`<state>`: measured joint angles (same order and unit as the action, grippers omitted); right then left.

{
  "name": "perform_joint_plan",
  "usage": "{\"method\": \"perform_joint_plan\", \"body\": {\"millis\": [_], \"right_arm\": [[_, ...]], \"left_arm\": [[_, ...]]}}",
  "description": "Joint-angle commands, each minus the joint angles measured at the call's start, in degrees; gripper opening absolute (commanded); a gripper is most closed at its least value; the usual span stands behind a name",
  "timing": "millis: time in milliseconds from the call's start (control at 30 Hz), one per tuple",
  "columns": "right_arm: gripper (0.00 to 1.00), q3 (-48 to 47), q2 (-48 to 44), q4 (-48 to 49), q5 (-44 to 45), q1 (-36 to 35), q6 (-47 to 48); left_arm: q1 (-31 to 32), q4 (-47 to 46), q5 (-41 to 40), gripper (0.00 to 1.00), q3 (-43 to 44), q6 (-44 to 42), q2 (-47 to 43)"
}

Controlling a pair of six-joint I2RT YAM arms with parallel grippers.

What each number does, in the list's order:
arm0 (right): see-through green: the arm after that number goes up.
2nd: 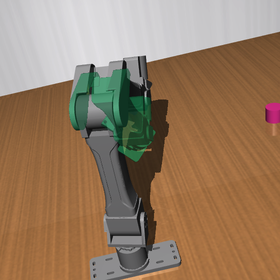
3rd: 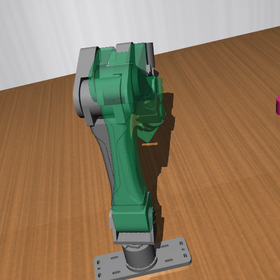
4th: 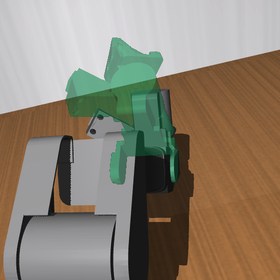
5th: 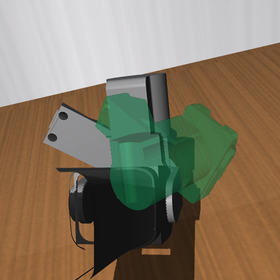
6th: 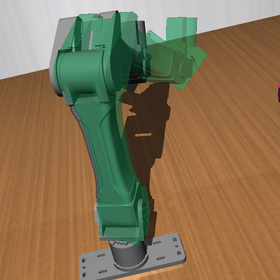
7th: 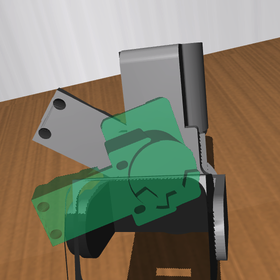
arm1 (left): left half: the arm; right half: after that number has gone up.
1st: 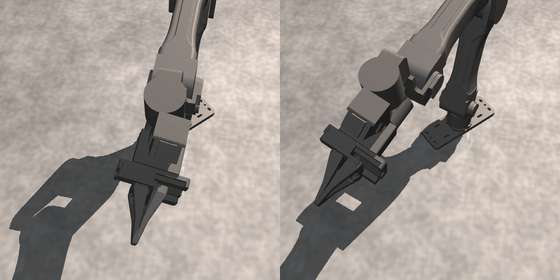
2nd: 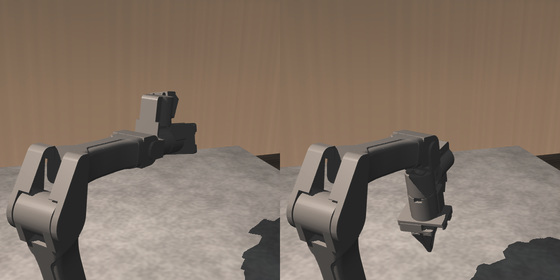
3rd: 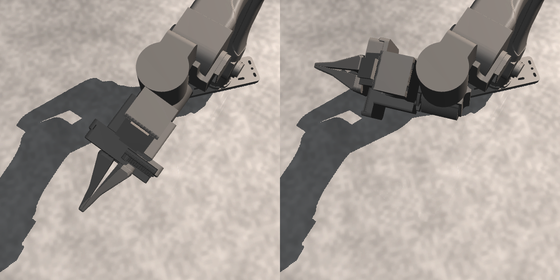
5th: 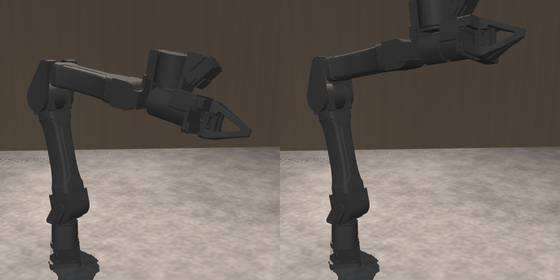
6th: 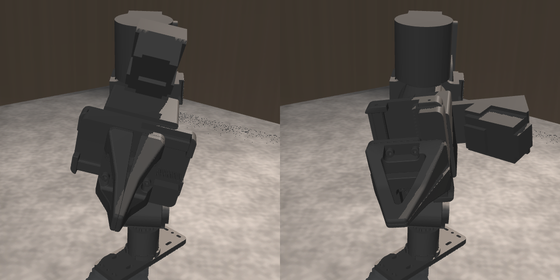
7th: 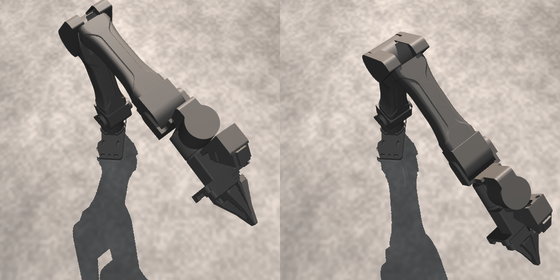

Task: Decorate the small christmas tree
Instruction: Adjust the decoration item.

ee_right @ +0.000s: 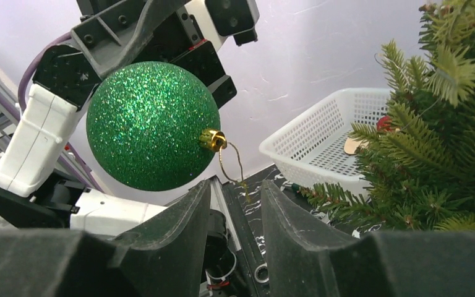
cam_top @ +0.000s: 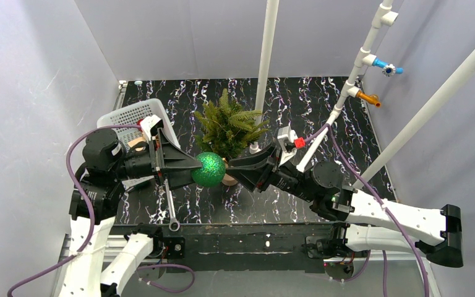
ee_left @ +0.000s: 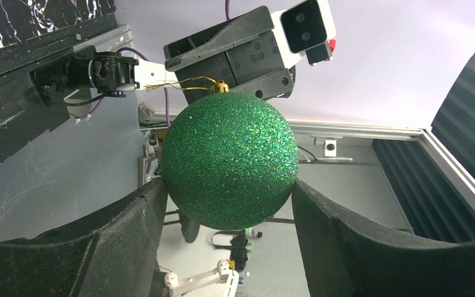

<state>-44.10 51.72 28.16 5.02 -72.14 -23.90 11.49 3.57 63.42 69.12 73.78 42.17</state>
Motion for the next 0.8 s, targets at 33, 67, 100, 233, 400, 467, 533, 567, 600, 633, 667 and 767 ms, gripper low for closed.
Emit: {"method": "perform_joint_plan", "body": {"millis": [33, 67, 100, 233, 400, 467, 533, 567, 600, 633, 667, 767], "right_arm": [[0.43, -3.6, 0.4, 1.6, 2.0, -0.4, 0.5], [0.43, -3.7, 0.6, 1.6, 2.1, -0.4, 0.5], [0.42, -3.8, 0.7, 1.7, 2.2, -0.4, 0.4], [0.35, -4.5, 1.4, 1.7, 2.3, -0.4, 0.3], [0.23, -4.6, 1.5, 2.1, 2.1, -0.4, -0.1], [0.19, -4.6, 1.6, 2.2, 1.9, -0.4, -0.2], [0.19, -4.6, 1.5, 2.3, 1.6, -0.4, -0.4], [0.20, -4.8, 1.5, 2.2, 1.2, -0.4, -0.6], [0.21, -4.8, 1.3, 2.5, 0.8, -0.4, -0.7], [0.21, -5.0, 1.3, 2.6, 0.3, -0.4, -0.7], [0.21, -5.5, 1.3, 2.3, -0.1, -0.4, -0.5], [0.22, -6.0, 1.4, 2.0, -1.1, -0.4, -0.7]], "left_arm": [[0.2, -1.1, 2.4, 0.33, 1.7, 0.2, -0.9], [0.2, -1.1, 2.4, 0.33, 1.7, 0.2, -1.0], [0.2, -1.1, 2.5, 0.33, 1.7, 0.2, -1.1], [0.2, -1.1, 2.5, 0.33, 2.0, 0.3, -1.3], [0.2, -1.1, 2.6, 0.33, 2.3, 0.5, -1.5], [0.2, -1.0, 2.7, 0.33, 2.3, 0.5, -1.7], [0.2, -0.9, 2.8, 0.33, 2.2, 0.5, -1.9], [0.2, -0.9, 2.8, 0.33, 2.1, 0.5, -2.0], [0.1, -0.9, 2.8, 0.33, 2.0, 0.5, -2.1], [0.2, -0.9, 2.9, 0.33, 2.0, 0.5, -2.1], [0.2, -0.9, 2.9, 0.33, 2.0, 0.4, -2.1], [0.2, -0.7, 2.9, 0.33, 1.8, 0.2, -2.1]]}}
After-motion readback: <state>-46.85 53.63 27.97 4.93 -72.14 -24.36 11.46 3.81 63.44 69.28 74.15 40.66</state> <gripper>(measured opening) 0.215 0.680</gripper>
